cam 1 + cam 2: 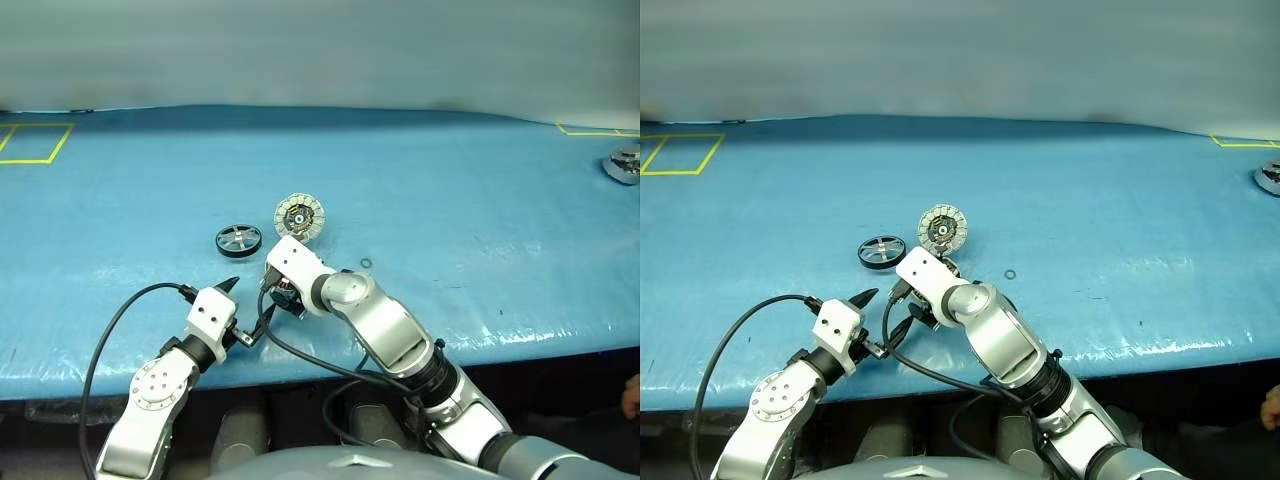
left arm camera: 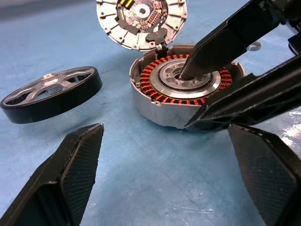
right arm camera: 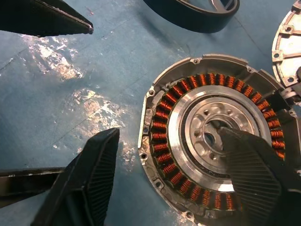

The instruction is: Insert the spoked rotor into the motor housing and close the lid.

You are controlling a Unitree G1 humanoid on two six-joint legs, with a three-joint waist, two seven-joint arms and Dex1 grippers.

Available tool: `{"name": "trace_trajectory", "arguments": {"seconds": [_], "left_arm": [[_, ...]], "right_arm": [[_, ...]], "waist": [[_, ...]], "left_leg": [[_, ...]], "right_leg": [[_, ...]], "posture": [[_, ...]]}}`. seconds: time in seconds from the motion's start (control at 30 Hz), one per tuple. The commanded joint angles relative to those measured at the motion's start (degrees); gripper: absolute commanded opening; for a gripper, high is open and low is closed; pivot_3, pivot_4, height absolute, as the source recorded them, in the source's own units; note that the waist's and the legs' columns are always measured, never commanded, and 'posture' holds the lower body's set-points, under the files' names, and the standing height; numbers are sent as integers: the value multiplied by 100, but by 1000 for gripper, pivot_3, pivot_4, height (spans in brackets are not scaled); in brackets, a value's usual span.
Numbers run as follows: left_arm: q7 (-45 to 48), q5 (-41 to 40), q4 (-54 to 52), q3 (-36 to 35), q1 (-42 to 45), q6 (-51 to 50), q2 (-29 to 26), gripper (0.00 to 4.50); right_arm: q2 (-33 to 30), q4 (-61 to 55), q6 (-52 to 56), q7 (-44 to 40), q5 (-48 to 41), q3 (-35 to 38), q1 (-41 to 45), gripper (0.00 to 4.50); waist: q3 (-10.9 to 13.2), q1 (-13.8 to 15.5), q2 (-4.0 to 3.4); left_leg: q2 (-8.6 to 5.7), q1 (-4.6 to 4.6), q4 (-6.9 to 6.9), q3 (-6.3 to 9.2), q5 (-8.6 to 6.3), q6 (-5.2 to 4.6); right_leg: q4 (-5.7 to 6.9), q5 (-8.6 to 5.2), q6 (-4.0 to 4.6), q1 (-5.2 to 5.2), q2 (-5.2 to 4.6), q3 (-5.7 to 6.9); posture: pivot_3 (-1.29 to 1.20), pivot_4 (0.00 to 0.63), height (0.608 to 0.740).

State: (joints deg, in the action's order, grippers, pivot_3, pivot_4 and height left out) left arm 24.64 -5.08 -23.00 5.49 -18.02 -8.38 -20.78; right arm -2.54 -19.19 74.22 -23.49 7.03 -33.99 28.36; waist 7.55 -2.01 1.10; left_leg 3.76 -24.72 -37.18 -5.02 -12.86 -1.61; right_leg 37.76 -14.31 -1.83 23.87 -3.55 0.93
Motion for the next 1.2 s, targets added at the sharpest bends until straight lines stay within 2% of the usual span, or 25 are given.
{"name": "trace_trajectory", "arguments": {"seconds": [0.03,0.13,0.23,0.37,0.47,0.53,0.67,0.8,1.2], "left_arm": [[88,-59,-166,79,153,51,20,4500],[118,-64,-99,108,239,39,45,4500],[124,-73,-57,141,284,59,68,4500],[176,-96,24,214,354,102,90,4500],[231,-124,43,252,422,124,113,4500],[235,-62,66,285,475,120,104,4500],[292,17,70,371,555,71,53,4500],[283,-6,52,376,564,33,70,4500],[228,-16,-15,313,547,-29,45,4500]], "right_arm": [[171,-801,455,20,-257,197,410,3776],[-195,-1467,778,-76,-412,423,616,3776],[-607,-2019,706,-57,-537,850,339,3776],[-1381,-2172,-873,120,-467,1682,-1025,3776],[-989,-1562,-1988,721,-548,2482,-1975,3776],[-835,-1052,-2971,1102,-407,2557,-2379,3776],[57,-217,-3839,1599,-779,3008,-2591,3776],[531,309,-4314,1750,-969,3127,-2500,3776],[540,1548,-5191,2032,-713,2931,-2509,3776]], "waist": [[9,11,0],[14,7,-5],[11,37,0],[12,129,5],[16,104,5],[17,76,4],[21,45,1],[21,51,1],[21,67,0]], "left_leg": [[-2,-1,0,0,0,0],[-6,-13,0,0,0,-1],[-17,-18,4,10,0,-2],[-29,-22,7,14,-7,-12],[-30,-28,5,1,-10,-18],[-25,-18,5,2,-7,-13],[-22,-3,5,-2,1,0],[-2,1,2,4,6,5],[-20,3,4,4,2,-2]], "right_leg": [[0,0,0,0,0,1],[0,1,-2,10,4,1],[-1,-7,-14,12,7,9],[-12,-15,-24,0,-2,19],[-9,-17,-34,-14,2,2],[-2,-18,-40,-18,19,-2],[10,-31,-59,-20,43,-14],[14,-29,-56,-24,43,-15],[10,-18,-41,-32,24,-16]], "posture": [[0,150,740],[0,150,740],[0,150,740],[0,150,740],[0,150,740],[0,150,740],[0,150,740],[0,150,740],[0,150,740]]}}
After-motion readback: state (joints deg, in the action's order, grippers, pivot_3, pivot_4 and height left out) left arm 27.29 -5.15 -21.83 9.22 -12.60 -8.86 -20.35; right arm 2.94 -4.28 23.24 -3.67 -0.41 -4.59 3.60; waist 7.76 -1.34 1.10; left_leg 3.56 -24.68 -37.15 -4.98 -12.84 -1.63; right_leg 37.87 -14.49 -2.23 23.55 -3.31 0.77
